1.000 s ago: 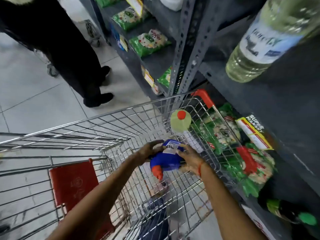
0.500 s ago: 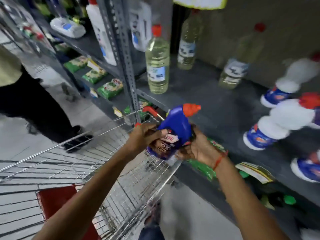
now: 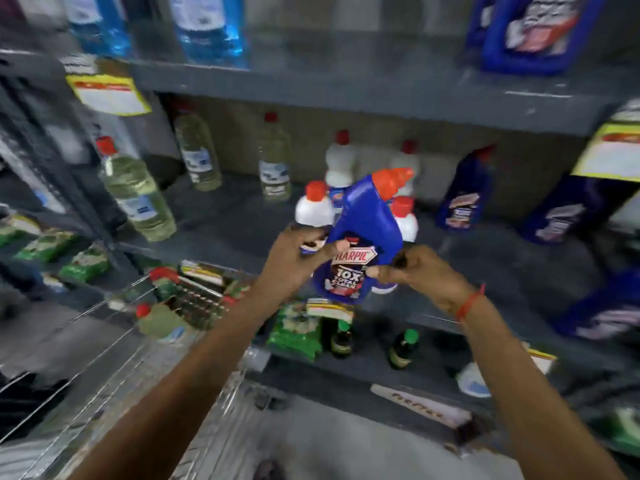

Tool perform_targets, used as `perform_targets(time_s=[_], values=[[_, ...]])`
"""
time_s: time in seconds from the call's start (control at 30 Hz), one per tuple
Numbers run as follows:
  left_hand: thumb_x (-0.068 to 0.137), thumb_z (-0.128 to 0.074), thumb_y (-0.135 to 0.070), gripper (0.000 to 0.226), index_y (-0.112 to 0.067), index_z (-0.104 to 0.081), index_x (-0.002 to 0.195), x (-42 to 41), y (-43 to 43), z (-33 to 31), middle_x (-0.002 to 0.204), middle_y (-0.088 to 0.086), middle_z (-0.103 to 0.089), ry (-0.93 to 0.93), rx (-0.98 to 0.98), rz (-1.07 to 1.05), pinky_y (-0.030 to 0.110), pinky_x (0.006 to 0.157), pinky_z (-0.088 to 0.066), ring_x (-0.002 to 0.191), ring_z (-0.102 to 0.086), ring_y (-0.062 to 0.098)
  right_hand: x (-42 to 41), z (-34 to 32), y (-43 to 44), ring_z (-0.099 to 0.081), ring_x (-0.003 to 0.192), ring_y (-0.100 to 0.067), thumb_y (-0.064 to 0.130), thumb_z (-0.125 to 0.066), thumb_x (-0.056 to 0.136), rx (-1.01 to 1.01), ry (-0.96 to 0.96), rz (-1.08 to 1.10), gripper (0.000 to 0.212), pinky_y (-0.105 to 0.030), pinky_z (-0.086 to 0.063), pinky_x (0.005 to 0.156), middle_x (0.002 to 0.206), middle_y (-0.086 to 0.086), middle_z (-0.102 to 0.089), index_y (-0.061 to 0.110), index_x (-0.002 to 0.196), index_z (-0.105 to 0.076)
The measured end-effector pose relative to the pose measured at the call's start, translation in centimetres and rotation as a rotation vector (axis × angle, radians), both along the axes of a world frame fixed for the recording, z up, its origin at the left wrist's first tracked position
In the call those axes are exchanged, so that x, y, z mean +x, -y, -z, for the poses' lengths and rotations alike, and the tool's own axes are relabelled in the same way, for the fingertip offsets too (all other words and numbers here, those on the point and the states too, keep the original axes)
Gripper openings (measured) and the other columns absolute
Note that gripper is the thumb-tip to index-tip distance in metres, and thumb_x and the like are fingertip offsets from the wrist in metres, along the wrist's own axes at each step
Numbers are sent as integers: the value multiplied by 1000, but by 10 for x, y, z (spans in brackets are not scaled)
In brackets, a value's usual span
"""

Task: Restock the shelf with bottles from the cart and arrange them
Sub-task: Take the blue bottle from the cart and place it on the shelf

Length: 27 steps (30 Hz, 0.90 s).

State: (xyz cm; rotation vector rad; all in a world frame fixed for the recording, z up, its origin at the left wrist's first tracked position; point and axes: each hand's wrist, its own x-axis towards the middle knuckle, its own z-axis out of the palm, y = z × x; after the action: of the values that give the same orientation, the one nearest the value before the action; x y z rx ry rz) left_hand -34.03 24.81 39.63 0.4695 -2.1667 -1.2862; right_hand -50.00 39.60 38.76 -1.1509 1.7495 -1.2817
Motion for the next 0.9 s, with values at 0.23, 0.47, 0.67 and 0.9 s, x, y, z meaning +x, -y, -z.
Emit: perform_targets(time_s=[0.23,0.47,0.67,0.9], values=[[84,-68,-10,22,-21,-63,65,-107,-69,26,51,8,-60,16,62,196,27,55,-41,53,-46,5,-80,9,-87,-67,81,11,-5,-76,67,13,-4,242,38,-7,-52,72,87,17,-76,19,96,-68],[85,-68,-16,19,2,-64,86,-173,-105,65,87,28,-70,103,64,291,5,53,-36,53,-50,-11,-130,38,-133,-69,86,-2,-17,-69,74,81,-60,363,46,-11,-56,76,114,-15,-64,-4,118,-58],[86,-66,-16,23,5,-64,97,-179,-105,82,93,26,-71,139,69,269,9,62,-44,78,-70,17,-129,58,-130,-59,107,-28,-15,-68,76,89,-52,413,49,-45,-48,99,122,-25,-62,-9,122,-53],[89,-61,-15,27,4,-62,109,-178,-105,81,106,21,-71,129,48,240,7,67,-46,96,-68,27,-128,67,-124,-59,108,-26,-8,-68,79,47,17,449,45,-26,-54,86,119,-16,-61,8,118,-54]])
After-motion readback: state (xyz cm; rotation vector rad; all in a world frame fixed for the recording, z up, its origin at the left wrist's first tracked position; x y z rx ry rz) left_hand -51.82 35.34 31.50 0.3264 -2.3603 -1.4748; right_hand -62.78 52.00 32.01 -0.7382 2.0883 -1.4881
